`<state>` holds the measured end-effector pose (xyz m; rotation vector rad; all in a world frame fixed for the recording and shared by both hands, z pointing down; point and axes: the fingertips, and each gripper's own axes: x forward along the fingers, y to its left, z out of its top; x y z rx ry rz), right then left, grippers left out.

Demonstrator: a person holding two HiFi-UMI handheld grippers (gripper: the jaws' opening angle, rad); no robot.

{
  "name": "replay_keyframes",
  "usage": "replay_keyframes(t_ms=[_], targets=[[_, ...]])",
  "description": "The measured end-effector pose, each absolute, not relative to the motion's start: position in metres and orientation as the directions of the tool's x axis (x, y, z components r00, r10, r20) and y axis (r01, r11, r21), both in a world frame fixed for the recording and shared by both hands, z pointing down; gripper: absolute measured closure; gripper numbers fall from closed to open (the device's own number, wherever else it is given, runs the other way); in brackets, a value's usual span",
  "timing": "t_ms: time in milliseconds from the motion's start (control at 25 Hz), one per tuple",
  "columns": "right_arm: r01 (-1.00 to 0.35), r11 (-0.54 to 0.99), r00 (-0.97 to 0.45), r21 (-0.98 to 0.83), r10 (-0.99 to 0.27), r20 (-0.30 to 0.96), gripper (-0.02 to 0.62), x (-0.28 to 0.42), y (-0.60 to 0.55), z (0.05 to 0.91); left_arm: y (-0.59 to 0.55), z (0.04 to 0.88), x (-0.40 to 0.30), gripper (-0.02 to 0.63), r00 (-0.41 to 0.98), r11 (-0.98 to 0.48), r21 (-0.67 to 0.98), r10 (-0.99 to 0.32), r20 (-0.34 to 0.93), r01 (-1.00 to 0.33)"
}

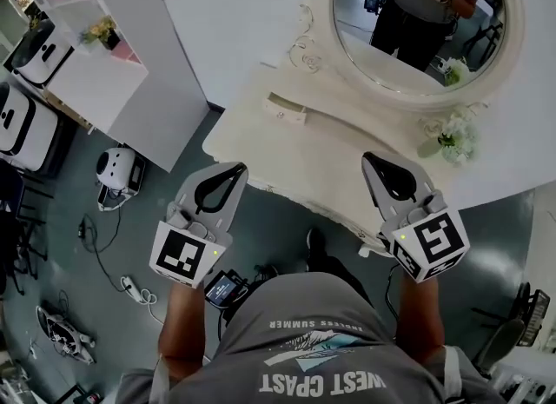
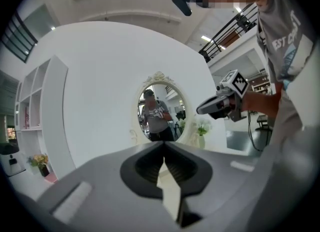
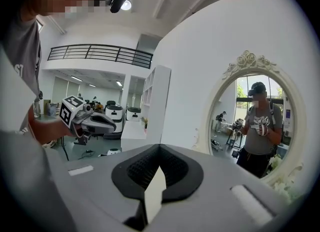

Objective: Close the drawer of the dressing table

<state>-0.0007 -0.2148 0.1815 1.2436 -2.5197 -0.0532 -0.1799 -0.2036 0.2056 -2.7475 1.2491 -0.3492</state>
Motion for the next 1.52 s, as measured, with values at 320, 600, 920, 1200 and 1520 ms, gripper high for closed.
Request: replay_keyframes(t_ms=[320, 600, 920, 1200, 1520], targets=[[-0.726, 0.672, -0.610, 0.145, -0.727, 0.317, 0.594, 0.003, -0.256, 0.200, -0.241, 0.222, -0.176, 0.603, 0.587, -0.619, -0.169, -0.784, 0.204, -0.767], [-0.721, 0.685, -0.619, 0.102, -0.703, 0.349, 0.594, 0.017, -0.276, 0.223, -0.270, 0.244, -0.166, 0.603, 0.570, -0.615, -0.158, -0.782, 0.253, -0.773], [-0.725, 0.685, -0.616, 0.065, -0.689, 0.382, 0.594, 0.032, -0.302, 0.253, -0.309, 0.276, -0.153, 0.603, 0.565, -0.623, -0.145, -0.767, 0.305, -0.768], [-0.727, 0.686, -0.615, 0.033, -0.671, 0.414, 0.594, 0.042, -0.326, 0.285, -0.345, 0.313, -0.143, 0.603, 0.567, -0.636, -0.147, -0.752, 0.336, -0.757], [-0.732, 0.681, -0.611, -0.007, -0.652, 0.449, 0.594, 0.053, -0.343, 0.318, -0.376, 0.353, -0.135, 0.603, 0.561, -0.642, -0.124, -0.735, 0.381, -0.757]])
